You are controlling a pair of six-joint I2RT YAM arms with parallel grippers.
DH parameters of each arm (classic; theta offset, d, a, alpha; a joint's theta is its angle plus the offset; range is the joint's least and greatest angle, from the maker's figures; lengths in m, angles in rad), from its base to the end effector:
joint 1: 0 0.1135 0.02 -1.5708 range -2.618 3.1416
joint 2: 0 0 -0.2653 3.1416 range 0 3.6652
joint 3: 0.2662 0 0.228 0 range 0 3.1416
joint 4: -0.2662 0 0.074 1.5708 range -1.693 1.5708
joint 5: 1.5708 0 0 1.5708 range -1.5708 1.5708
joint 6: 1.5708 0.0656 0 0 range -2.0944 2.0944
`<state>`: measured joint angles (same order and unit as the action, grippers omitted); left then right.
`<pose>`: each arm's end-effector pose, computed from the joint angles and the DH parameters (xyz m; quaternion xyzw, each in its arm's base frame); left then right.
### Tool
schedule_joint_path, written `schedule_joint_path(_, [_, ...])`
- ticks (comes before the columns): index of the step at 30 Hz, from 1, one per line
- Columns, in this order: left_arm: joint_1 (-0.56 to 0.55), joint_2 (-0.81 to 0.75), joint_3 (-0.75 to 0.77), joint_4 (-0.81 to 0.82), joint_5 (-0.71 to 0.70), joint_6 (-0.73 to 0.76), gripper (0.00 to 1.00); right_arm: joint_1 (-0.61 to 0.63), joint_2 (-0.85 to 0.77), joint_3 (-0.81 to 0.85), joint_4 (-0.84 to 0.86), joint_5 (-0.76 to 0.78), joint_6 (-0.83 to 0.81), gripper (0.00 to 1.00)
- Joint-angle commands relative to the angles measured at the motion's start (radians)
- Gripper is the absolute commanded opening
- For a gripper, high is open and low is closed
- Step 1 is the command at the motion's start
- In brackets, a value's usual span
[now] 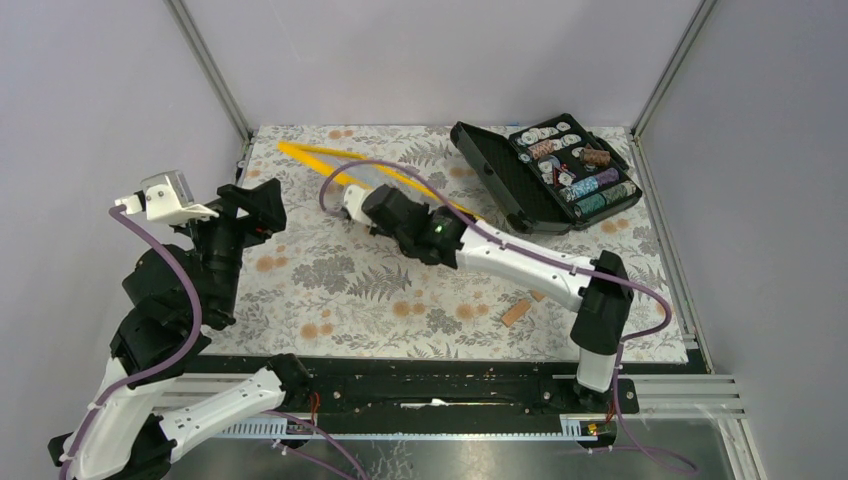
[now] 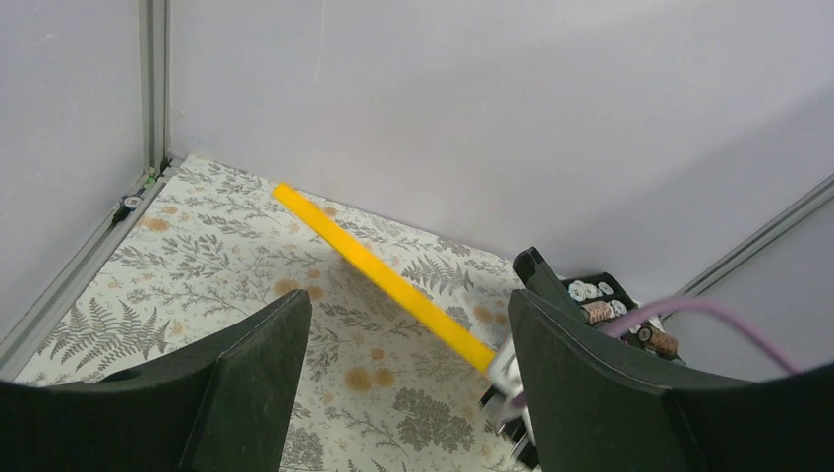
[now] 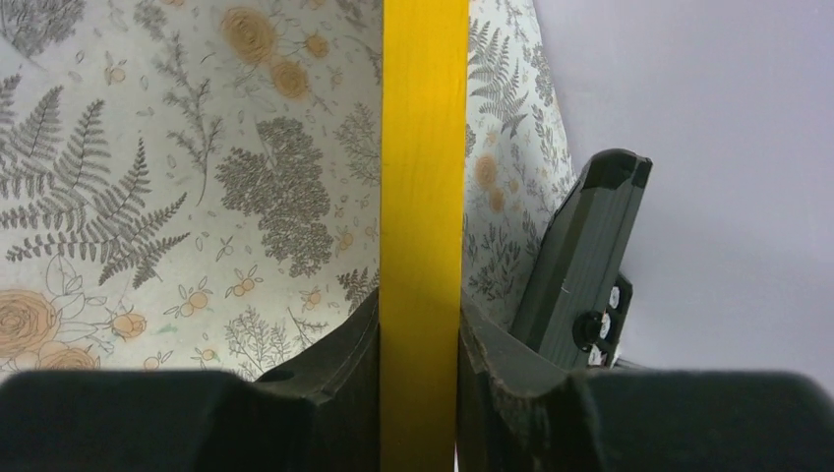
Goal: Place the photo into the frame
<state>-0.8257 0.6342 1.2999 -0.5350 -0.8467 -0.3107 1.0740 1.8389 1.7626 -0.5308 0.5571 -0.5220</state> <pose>0.0759 -0.0098 0.4690 -0.1455 0.6600 -0.1405 0.7235 0.2310 0.3533 0.3384 -0.5210 0.6860 -0.1130 0.4951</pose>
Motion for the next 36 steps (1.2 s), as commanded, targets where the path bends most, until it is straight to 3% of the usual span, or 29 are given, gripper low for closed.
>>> schedule_joint_path(1, [-0.001, -0.011, -0.011, 0.054, -0.023, 0.026, 0.78, 0.080, -0.024, -0.114, 0.189, 0.057, -0.085, 0.00])
schedule_joint_path(12, [-0.001, -0.021, -0.030, 0.059, -0.019, 0.025, 0.79, 0.184, -0.025, -0.521, 0.766, 0.027, -0.375, 0.00])
schedule_joint_path(22, [0.000, -0.047, -0.051, 0.059, -0.035, 0.036, 0.79, 0.213, 0.053, -0.702, 1.036, -0.123, -0.547, 0.00])
schedule_joint_path(25, [0.000, -0.054, -0.060, 0.059, -0.038, 0.038, 0.79, 0.233, 0.100, -0.769, 1.172, -0.123, -0.617, 0.02])
schedule_joint_path(28, [-0.001, -0.061, -0.068, 0.059, -0.040, 0.036, 0.80, 0.252, 0.161, -0.777, 1.201, -0.082, -0.633, 0.03])
schedule_joint_path(36, [-0.001, -0.064, -0.076, 0.060, -0.040, 0.030, 0.80, 0.314, 0.214, -0.844, 1.326, -0.092, -0.592, 0.16])
